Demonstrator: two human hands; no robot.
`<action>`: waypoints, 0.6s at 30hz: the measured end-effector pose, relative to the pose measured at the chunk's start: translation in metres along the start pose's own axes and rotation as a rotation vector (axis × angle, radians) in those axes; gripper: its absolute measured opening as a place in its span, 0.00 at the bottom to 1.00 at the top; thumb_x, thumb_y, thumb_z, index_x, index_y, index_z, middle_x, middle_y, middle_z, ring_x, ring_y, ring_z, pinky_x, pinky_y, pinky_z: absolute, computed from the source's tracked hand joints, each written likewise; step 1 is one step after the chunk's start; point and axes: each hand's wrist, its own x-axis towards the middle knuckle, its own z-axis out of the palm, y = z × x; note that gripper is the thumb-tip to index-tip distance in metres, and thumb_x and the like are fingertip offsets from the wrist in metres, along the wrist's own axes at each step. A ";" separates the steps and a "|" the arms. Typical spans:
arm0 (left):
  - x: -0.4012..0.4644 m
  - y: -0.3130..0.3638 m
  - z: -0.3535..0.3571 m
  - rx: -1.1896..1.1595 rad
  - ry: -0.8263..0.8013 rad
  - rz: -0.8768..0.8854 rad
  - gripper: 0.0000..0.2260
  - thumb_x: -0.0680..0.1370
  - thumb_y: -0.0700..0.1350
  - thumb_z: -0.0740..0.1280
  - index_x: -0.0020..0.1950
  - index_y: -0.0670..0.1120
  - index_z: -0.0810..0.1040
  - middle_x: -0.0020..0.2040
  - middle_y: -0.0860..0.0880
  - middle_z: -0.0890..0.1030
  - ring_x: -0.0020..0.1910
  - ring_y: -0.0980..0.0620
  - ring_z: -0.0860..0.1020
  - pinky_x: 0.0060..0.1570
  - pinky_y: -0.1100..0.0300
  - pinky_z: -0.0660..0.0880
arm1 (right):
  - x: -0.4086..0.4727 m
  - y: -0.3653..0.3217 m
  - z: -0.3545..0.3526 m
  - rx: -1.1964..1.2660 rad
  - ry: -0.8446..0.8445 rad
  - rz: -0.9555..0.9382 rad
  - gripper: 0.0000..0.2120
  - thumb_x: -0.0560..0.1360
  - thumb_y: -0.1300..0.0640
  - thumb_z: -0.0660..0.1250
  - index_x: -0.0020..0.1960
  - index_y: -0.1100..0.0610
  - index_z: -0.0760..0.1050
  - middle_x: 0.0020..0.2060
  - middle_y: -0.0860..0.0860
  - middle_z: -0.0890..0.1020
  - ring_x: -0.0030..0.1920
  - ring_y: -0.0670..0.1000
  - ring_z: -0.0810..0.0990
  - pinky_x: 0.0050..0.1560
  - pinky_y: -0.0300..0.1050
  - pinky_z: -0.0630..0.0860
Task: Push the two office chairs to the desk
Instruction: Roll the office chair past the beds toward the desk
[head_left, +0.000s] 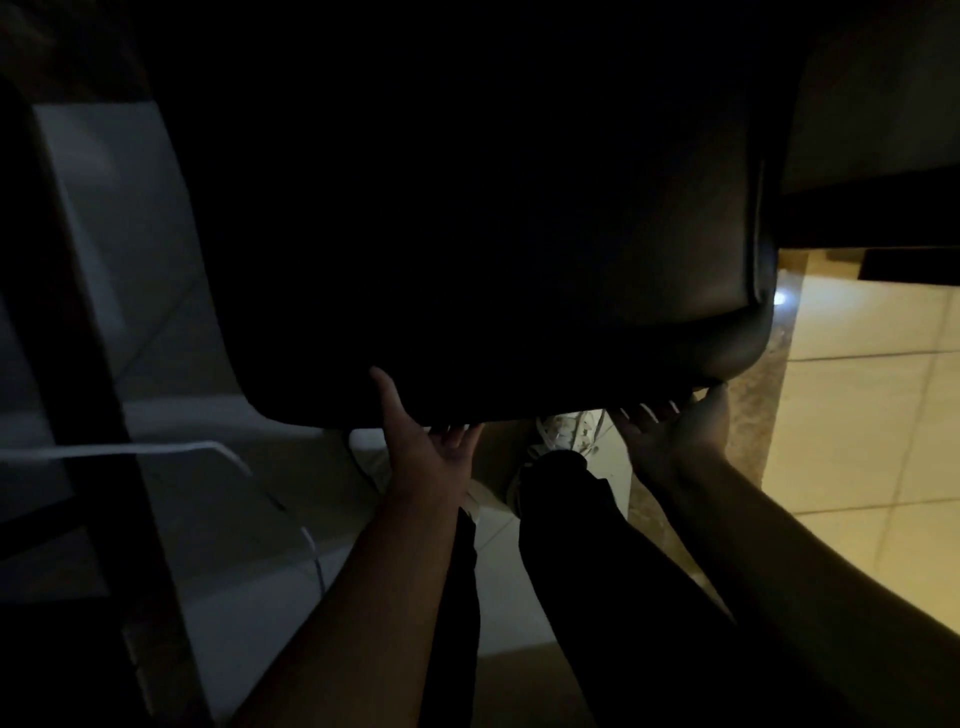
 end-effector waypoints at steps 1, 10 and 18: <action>-0.011 0.004 0.002 0.010 -0.009 0.019 0.30 0.76 0.66 0.62 0.70 0.48 0.70 0.60 0.38 0.76 0.54 0.44 0.77 0.60 0.46 0.75 | -0.011 -0.002 0.002 0.012 -0.008 -0.030 0.24 0.81 0.38 0.51 0.61 0.56 0.72 0.64 0.57 0.76 0.61 0.59 0.76 0.64 0.59 0.72; -0.131 0.052 0.016 0.142 0.028 0.085 0.34 0.72 0.67 0.66 0.73 0.51 0.67 0.61 0.41 0.76 0.57 0.42 0.77 0.47 0.49 0.78 | -0.138 -0.030 0.010 -0.157 -0.132 -0.081 0.29 0.71 0.37 0.70 0.66 0.51 0.72 0.57 0.56 0.82 0.53 0.59 0.83 0.51 0.56 0.81; -0.246 0.101 0.061 0.179 0.163 0.222 0.28 0.66 0.64 0.75 0.56 0.53 0.68 0.54 0.43 0.76 0.49 0.44 0.79 0.33 0.50 0.81 | -0.258 -0.079 0.035 -0.303 -0.217 -0.115 0.20 0.69 0.43 0.75 0.55 0.53 0.76 0.54 0.56 0.83 0.51 0.59 0.83 0.49 0.55 0.83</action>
